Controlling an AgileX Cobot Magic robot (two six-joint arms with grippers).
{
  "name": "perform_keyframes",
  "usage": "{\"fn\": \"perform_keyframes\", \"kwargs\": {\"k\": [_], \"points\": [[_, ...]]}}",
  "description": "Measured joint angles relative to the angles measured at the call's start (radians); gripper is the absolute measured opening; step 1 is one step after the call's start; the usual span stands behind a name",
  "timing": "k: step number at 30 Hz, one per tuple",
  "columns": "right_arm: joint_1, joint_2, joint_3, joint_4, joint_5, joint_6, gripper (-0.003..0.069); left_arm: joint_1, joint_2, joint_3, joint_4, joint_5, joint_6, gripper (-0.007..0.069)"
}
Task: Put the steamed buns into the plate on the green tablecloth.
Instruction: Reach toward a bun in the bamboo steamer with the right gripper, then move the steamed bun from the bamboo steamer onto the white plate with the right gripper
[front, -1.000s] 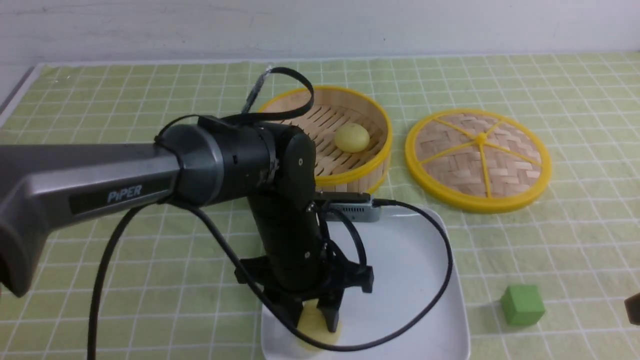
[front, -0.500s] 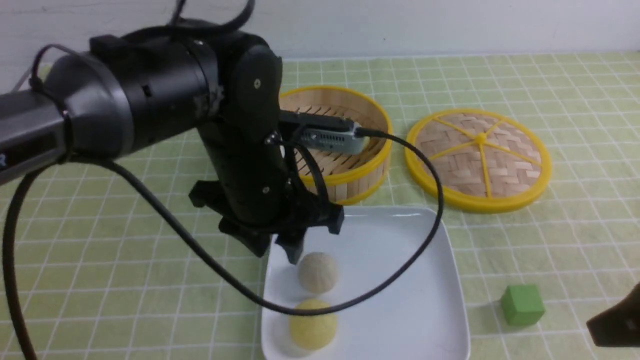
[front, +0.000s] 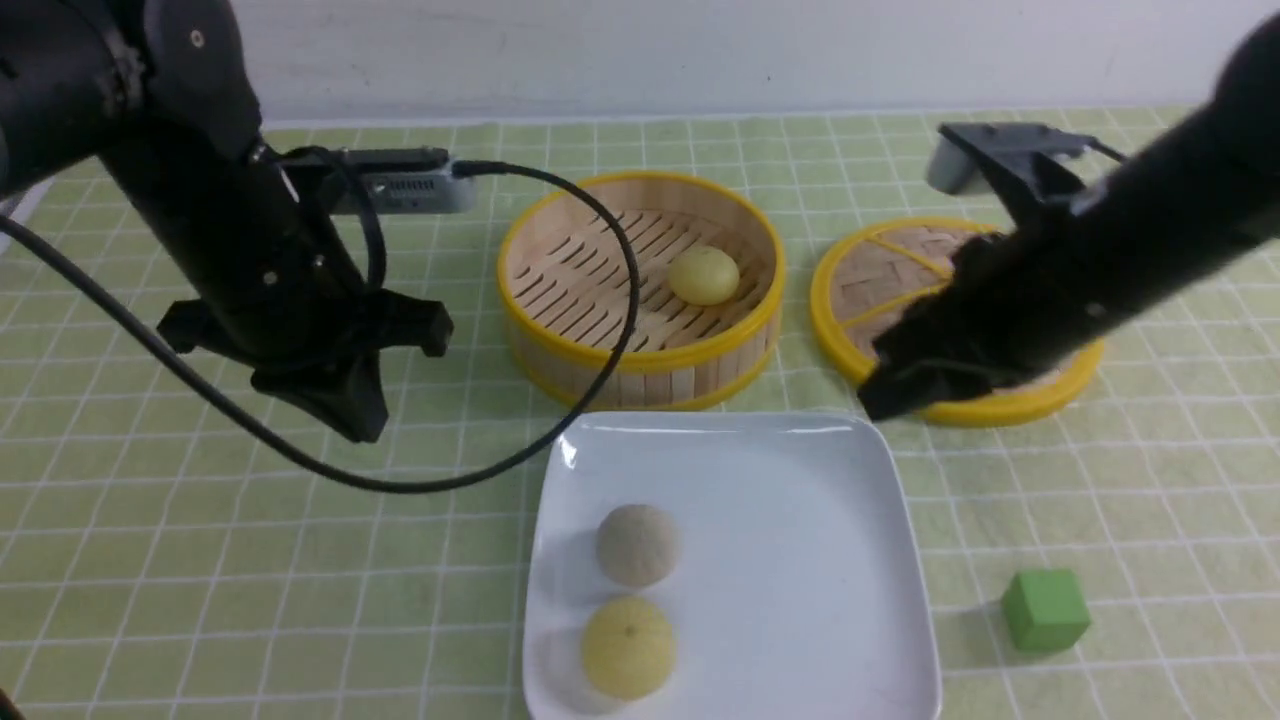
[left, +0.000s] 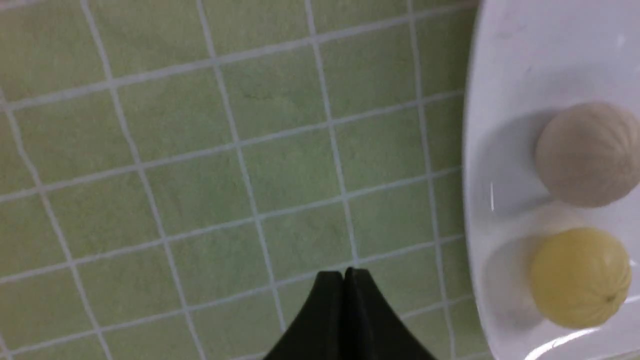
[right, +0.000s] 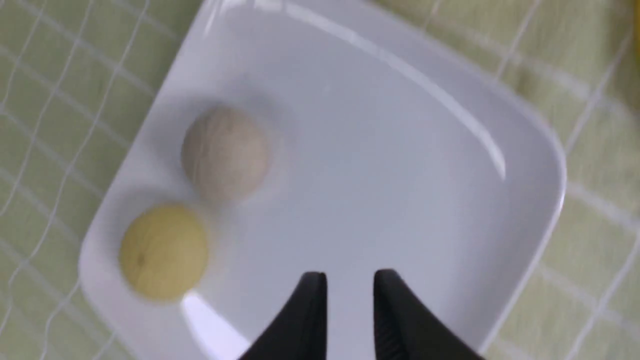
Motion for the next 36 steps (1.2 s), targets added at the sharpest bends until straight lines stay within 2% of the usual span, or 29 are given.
{"fn": "perform_keyframes", "kwargs": {"k": [1, 2, 5, 6, 7, 10, 13, 17, 20, 21, 22, 24, 27, 31, 36], "points": [[0.004, 0.059, -0.061, -0.008, -0.018, 0.0, 0.0222, 0.008, 0.0, 0.0, -0.01, -0.021, 0.004, 0.0005], [0.006, 0.071, -0.061, -0.01, -0.022, 0.0, 0.0222, 0.009, 0.0, 0.0, -0.01, -0.021, 0.005, 0.0005], [0.008, 0.301, -0.299, -0.029, -0.087, 0.0, 0.0342, 0.016, 0.0, 0.0, -0.022, -0.065, 0.011, 0.0006], [0.008, 0.313, -0.312, -0.03, -0.093, 0.0, 0.0347, 0.016, 0.0, 0.0, -0.022, -0.065, 0.011, 0.0006], [0.008, 0.406, -0.41, -0.034, -0.116, -0.002, 0.0382, 0.016, 0.0, 0.0, -0.025, -0.068, 0.011, 0.0008], [0.008, 0.554, -0.575, -0.035, -0.124, -0.002, 0.0416, 0.016, 0.0, 0.0, -0.028, -0.067, 0.013, 0.0011], [0.008, 0.674, -0.73, -0.041, -0.112, -0.002, 0.0421, 0.016, 0.0, 0.0, -0.028, -0.064, 0.013, 0.0015], [0.008, 0.743, -0.841, -0.085, -0.063, -0.002, 0.0354, 0.016, 0.0, 0.0, -0.029, -0.058, 0.013, 0.0017], [0.008, 0.748, -0.861, -0.108, -0.011, -0.002, 0.0202, 0.016, 0.0, 0.0, -0.028, -0.057, 0.013, 0.0019], [0.008, 0.747, -0.861, -0.11, -0.011, -0.002, 0.0189, 0.016, 0.0, 0.0, -0.028, -0.057, 0.013, 0.0019], [0.008, 0.739, -0.864, -0.125, 0.019, -0.003, 0.0092, 0.016, 0.0, 0.0, -0.028, -0.058, 0.013, 0.002], [0.008, 0.718, -0.864, -0.148, 0.059, -0.003, 0.0019, 0.016, 0.0, 0.0, -0.028, -0.058, 0.013, 0.0021], [0.008, 0.663, -0.865, -0.179, 0.137, -0.003, 0.0013, 0.016, 0.0, 0.0, -0.028, -0.058, 0.013, 0.0024], [0.008, 0.506, -0.869, -0.196, 0.318, -0.003, 0.0014, 0.016, 0.0, 0.0, -0.027, -0.06, 0.013, 0.0031], [0.008, 0.344, -0.765, -0.178, 0.349, 0.04, 0.0015, 0.016, 0.0, -0.001, -0.026, -0.068, 0.013, 0.0032]]}}
